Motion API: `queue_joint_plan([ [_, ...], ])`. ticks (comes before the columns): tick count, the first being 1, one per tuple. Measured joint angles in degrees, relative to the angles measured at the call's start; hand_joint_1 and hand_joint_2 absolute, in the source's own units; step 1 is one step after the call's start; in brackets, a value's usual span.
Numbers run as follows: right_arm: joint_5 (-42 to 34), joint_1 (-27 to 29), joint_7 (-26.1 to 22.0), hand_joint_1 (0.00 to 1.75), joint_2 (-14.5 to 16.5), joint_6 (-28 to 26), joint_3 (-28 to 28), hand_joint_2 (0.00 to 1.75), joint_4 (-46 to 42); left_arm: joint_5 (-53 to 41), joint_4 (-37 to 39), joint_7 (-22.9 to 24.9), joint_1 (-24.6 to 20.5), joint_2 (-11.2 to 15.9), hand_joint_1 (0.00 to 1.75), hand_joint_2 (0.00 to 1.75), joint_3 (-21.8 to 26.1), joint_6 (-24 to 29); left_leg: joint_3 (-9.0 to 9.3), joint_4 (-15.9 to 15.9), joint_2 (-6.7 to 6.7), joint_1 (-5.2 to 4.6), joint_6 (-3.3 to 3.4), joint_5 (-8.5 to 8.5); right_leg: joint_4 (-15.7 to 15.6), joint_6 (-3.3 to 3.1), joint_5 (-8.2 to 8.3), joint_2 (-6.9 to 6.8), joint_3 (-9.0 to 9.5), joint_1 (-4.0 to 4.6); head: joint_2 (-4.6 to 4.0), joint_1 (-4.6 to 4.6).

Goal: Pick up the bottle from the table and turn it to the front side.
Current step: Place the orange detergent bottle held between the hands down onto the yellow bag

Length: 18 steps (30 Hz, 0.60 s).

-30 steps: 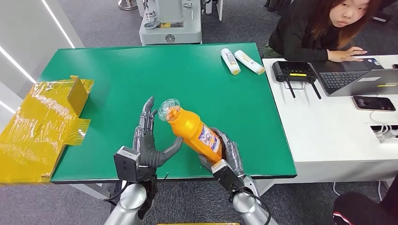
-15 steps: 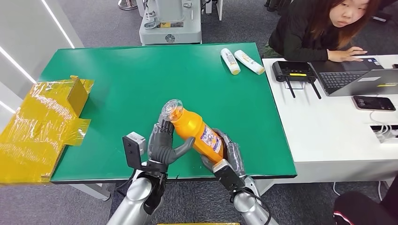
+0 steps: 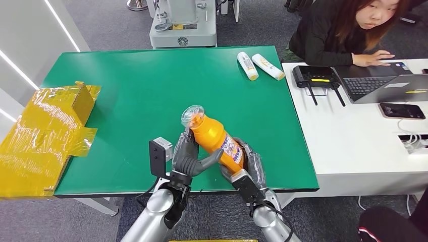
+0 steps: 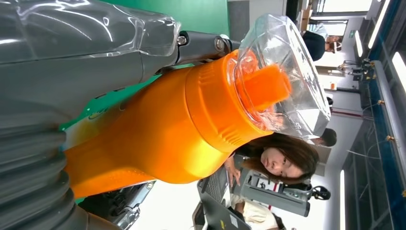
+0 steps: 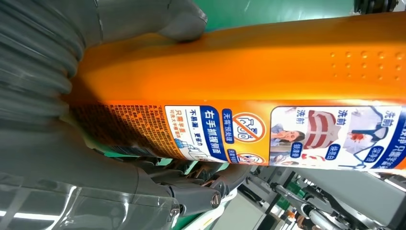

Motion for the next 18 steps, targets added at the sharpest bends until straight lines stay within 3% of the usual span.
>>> queue_joint_plan([
  [5,0.9,0.1,0.3,1.75,0.3,-0.4,-0.3,1.75,0.0,-1.2,0.4,-0.1,-0.9,-0.4,0.07,1.75,-1.1,1.6,0.00,0.0,0.01,0.00,0.00,0.00,0.0,0.00,0.00,0.00,0.00,0.00,0.00,0.00],
  [9,0.9,0.1,0.3,1.75,0.5,-0.6,-0.3,1.75,0.2,-1.6,0.8,-0.3,-1.7,-0.7,1.57,1.75,-1.9,3.0,0.00,0.0,0.00,0.00,0.00,0.00,0.0,0.00,0.00,0.00,0.00,0.00,0.00,0.00],
  [11,0.9,0.1,0.3,1.75,0.5,-0.6,-0.3,1.75,0.4,-1.6,1.2,-0.6,-2.2,-0.9,1.54,1.75,-2.1,3.3,0.00,0.0,0.00,0.00,0.00,0.00,0.0,0.00,0.00,0.00,0.00,0.00,0.00,0.00],
  [15,0.9,0.1,0.2,1.75,0.7,-0.6,-0.3,1.75,0.9,-1.0,2.0,-0.9,-3.1,-1.2,1.22,1.75,-2.7,3.3,0.00,0.0,0.00,0.00,0.00,0.00,0.0,0.00,0.00,0.00,0.00,0.00,-0.01,0.00],
  [18,0.9,0.1,0.0,1.75,0.8,-0.7,-0.3,1.75,1.3,-0.8,2.6,-0.9,-3.8,-1.5,1.20,1.75,-2.9,3.3,0.00,0.0,0.00,0.00,0.00,0.00,0.0,0.00,0.00,0.00,0.00,0.00,0.00,0.00],
])
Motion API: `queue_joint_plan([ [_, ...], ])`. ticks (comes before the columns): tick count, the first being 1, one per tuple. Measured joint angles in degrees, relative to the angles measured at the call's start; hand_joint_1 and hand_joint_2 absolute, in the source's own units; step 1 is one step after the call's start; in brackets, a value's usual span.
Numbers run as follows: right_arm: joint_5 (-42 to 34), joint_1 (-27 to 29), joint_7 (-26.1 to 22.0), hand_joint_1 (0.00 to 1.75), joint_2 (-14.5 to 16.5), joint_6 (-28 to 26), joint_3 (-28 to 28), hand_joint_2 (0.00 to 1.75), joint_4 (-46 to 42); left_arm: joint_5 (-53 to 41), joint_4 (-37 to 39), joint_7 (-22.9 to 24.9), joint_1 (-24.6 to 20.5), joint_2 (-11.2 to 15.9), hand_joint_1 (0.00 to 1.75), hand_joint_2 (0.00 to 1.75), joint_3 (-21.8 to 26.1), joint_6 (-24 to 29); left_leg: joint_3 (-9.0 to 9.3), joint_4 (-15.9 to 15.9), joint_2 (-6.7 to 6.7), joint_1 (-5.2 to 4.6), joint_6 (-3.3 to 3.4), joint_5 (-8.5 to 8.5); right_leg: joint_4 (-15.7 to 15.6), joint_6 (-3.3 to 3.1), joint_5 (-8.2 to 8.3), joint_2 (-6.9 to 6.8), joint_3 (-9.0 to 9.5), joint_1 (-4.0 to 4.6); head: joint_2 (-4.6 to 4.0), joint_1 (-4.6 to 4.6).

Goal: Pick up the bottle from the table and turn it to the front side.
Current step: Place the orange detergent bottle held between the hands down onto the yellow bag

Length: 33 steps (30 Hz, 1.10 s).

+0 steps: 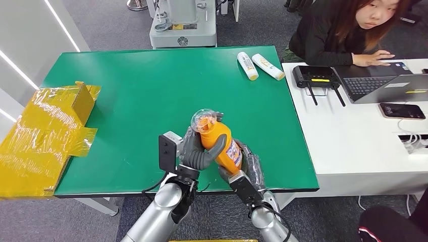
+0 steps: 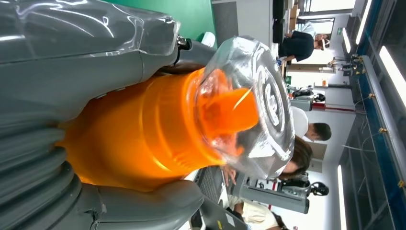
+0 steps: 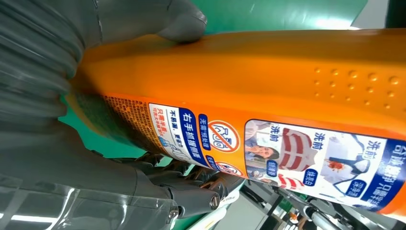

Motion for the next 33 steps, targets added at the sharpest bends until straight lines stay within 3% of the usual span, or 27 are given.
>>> queue_joint_plan([
  [13,0.0,-0.1,-0.1,1.75,0.1,-0.1,0.0,1.75,1.0,0.1,1.6,0.0,-1.3,-0.6,1.20,1.75,-0.2,0.0,0.00,0.0,0.00,0.00,0.00,0.00,0.0,0.00,0.00,0.00,0.00,0.00,-0.01,0.00],
  [16,0.0,-0.1,-0.1,1.75,0.1,-0.1,0.0,1.75,1.1,0.1,1.7,0.0,-1.4,-0.6,1.04,1.75,-0.2,0.0,0.00,0.0,0.00,0.00,0.00,0.00,0.0,0.00,0.00,0.00,0.00,0.00,0.00,0.00],
  [17,0.0,-0.1,-0.1,1.75,0.1,-0.1,0.0,1.75,1.1,0.1,1.8,-0.1,-1.4,-0.6,1.10,1.75,-0.2,0.0,0.00,0.0,0.00,0.00,0.00,0.00,0.0,0.00,0.00,0.00,0.00,0.00,0.00,0.00],
  [20,0.0,-0.1,-0.2,1.75,0.1,-0.1,0.0,1.75,1.4,0.1,2.1,-0.3,-1.6,-0.7,1.67,1.75,-0.3,0.1,0.00,0.0,0.00,0.00,0.00,0.00,0.0,0.00,0.00,0.00,0.00,0.00,-0.01,0.00],
  [21,0.0,-0.2,-0.2,1.75,0.1,-0.1,0.0,1.75,1.5,0.2,2.3,-0.3,-1.8,-0.8,1.75,1.75,-0.3,0.1,0.00,0.0,0.00,0.00,0.00,0.00,0.0,0.00,0.00,0.00,0.00,0.00,-0.01,0.00],
  [33,-2.7,-0.9,-0.6,1.71,0.1,1.4,-0.3,1.75,1.8,1.4,2.4,-2.2,-2.8,-0.3,1.75,1.75,-1.1,0.2,0.00,0.0,0.00,0.01,0.00,0.00,0.0,0.00,0.00,0.00,0.00,0.00,-0.01,-0.01],
])
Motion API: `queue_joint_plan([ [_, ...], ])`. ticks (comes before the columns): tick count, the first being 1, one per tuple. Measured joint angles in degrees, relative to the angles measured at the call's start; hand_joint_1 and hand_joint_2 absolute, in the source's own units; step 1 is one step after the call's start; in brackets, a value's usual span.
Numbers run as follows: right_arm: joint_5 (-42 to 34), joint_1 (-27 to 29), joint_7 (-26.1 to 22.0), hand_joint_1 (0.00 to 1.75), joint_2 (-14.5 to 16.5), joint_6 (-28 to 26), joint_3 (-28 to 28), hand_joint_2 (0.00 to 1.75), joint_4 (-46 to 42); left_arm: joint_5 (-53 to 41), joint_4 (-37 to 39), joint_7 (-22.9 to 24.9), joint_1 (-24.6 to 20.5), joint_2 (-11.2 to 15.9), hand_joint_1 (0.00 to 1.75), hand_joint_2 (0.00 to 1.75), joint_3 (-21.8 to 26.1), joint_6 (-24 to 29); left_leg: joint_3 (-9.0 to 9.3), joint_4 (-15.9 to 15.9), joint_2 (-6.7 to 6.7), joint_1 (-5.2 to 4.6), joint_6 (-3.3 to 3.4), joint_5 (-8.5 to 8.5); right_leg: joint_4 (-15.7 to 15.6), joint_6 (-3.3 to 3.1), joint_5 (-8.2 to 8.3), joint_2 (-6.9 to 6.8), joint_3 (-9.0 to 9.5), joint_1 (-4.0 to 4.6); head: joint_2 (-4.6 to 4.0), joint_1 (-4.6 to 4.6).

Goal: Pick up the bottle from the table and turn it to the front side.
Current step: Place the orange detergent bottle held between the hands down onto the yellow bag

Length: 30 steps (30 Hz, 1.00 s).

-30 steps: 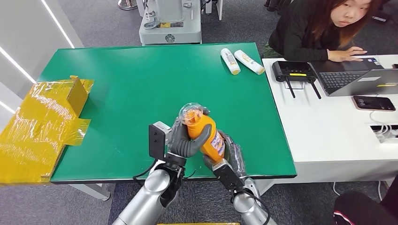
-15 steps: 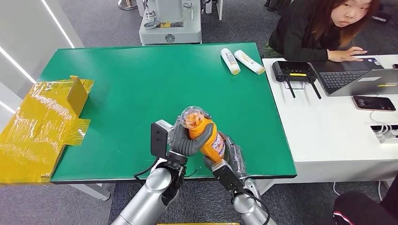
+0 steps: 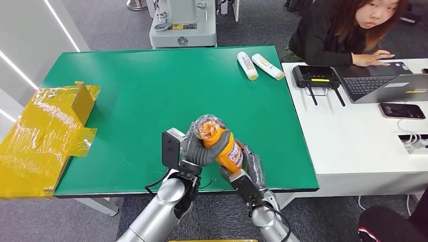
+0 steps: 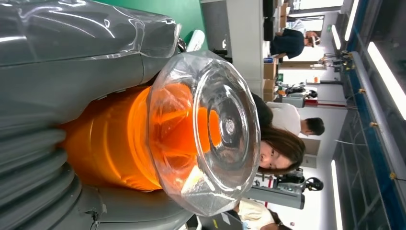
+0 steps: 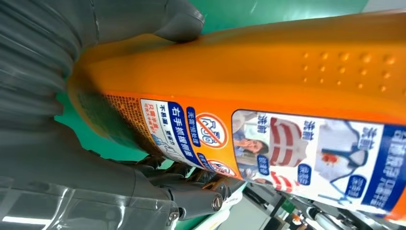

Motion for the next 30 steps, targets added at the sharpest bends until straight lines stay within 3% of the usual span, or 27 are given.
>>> queue_joint_plan([
  [4,-1.5,-0.1,-0.4,0.00,0.0,1.0,-0.1,1.75,-0.5,0.1,-1.1,-0.1,0.2,0.5,1.75,1.75,0.0,0.0,0.00,0.0,0.00,0.00,0.00,0.00,0.0,0.00,0.00,0.00,0.00,0.00,0.01,0.01],
  [17,-5.6,3.9,-0.8,0.00,0.0,3.7,-1.6,1.75,-10.7,-0.9,-7.6,-0.2,2.3,3.2,1.75,1.75,0.1,-0.2,-0.01,0.0,-0.01,-0.01,0.00,0.00,0.0,0.00,0.00,-0.01,0.00,0.00,0.02,0.01],
  [30,-5.7,7.0,-0.9,0.00,-0.1,2.6,-1.5,1.75,-18.9,-19.3,-7.3,-3.6,0.0,7.1,1.75,1.75,2.8,14.6,0.01,0.0,0.00,0.01,-0.02,0.01,0.0,0.00,0.00,0.00,-0.01,0.01,0.01,0.01],
])
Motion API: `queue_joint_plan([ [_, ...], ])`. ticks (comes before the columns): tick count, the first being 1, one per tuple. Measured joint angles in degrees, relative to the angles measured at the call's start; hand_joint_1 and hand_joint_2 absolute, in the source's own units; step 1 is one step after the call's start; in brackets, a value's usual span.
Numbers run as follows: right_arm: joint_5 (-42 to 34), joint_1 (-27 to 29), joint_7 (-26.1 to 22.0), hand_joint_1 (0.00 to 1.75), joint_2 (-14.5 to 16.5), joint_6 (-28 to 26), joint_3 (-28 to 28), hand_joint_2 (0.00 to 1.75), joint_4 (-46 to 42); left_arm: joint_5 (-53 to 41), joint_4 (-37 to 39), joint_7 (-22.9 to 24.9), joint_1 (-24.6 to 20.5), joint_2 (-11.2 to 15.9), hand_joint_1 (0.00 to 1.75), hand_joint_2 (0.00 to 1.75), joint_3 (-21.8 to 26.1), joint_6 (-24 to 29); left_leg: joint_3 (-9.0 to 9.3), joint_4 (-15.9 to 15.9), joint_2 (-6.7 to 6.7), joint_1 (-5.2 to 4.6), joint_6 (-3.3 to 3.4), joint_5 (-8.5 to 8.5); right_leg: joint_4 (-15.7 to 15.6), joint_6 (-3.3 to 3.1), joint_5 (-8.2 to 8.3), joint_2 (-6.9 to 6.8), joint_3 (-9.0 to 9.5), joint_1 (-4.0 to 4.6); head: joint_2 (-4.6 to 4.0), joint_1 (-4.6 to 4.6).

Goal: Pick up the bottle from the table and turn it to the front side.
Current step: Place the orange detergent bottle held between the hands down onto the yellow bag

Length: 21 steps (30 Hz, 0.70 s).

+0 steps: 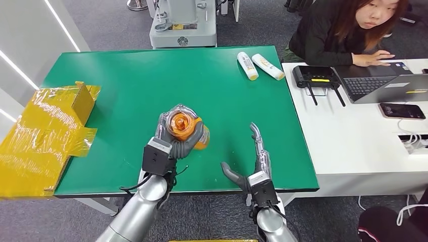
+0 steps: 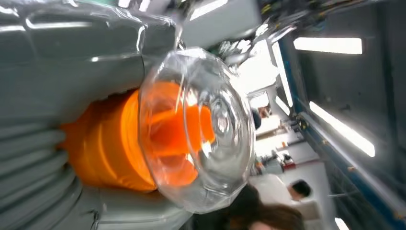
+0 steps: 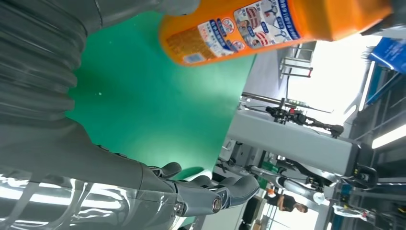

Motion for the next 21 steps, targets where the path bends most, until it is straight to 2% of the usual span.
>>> queue_joint_plan([
  [2,0.0,0.4,0.0,0.00,0.0,0.0,0.1,1.75,-1.1,-6.9,0.5,0.3,-1.2,0.9,1.75,1.75,0.1,5.6,0.00,0.0,0.00,0.00,0.00,0.00,0.0,0.00,0.00,0.00,0.00,0.00,-0.01,0.01],
  [5,0.0,0.9,0.0,0.00,-0.2,0.0,0.5,1.75,-2.7,-22.3,1.6,3.3,-4.0,2.7,1.75,1.75,0.7,14.5,0.00,0.0,0.00,0.00,-0.02,0.02,0.0,0.00,0.00,0.00,0.00,0.00,-0.01,0.00],
  [7,0.0,1.0,0.1,0.00,-0.3,0.0,0.8,1.75,-3.6,-31.0,2.2,5.3,-5.6,3.6,1.75,1.75,1.6,17.1,0.00,0.0,0.00,0.00,-0.04,0.03,0.0,0.00,0.01,0.00,0.00,0.00,-0.01,0.00],
  [11,-0.5,1.0,0.1,0.00,-0.7,-0.1,1.6,1.75,-4.4,-47.9,2.9,9.1,-7.4,4.2,1.75,1.75,4.2,17.6,0.00,0.0,0.00,-0.01,-0.05,0.04,0.0,0.00,0.01,0.01,0.01,0.00,0.00,-0.01],
  [15,-1.6,0.8,-0.4,0.00,-1.1,-0.1,2.7,1.75,-4.6,-68.1,5.0,19.3,-9.9,5.1,1.75,1.75,6.8,17.6,0.00,0.0,0.01,-0.01,-0.05,0.04,0.0,0.00,0.01,0.01,0.01,-0.01,-0.01,0.01],
  [17,-2.0,0.7,-0.8,0.00,-1.2,-0.1,3.1,1.75,-4.6,-72.6,7.0,24.1,-11.2,6.3,1.75,1.75,6.9,17.6,0.02,0.0,0.03,0.00,-0.05,0.04,0.0,-0.01,0.01,0.03,0.00,-0.01,0.00,0.00],
  [21,-2.3,0.5,-1.1,0.00,-1.5,-0.2,3.4,1.75,-4.6,-74.3,10.0,28.5,-12.8,8.4,1.75,1.75,6.5,17.7,0.02,0.0,0.01,0.02,-0.07,0.06,0.0,-0.01,0.01,0.04,0.00,0.00,0.01,-0.01],
])
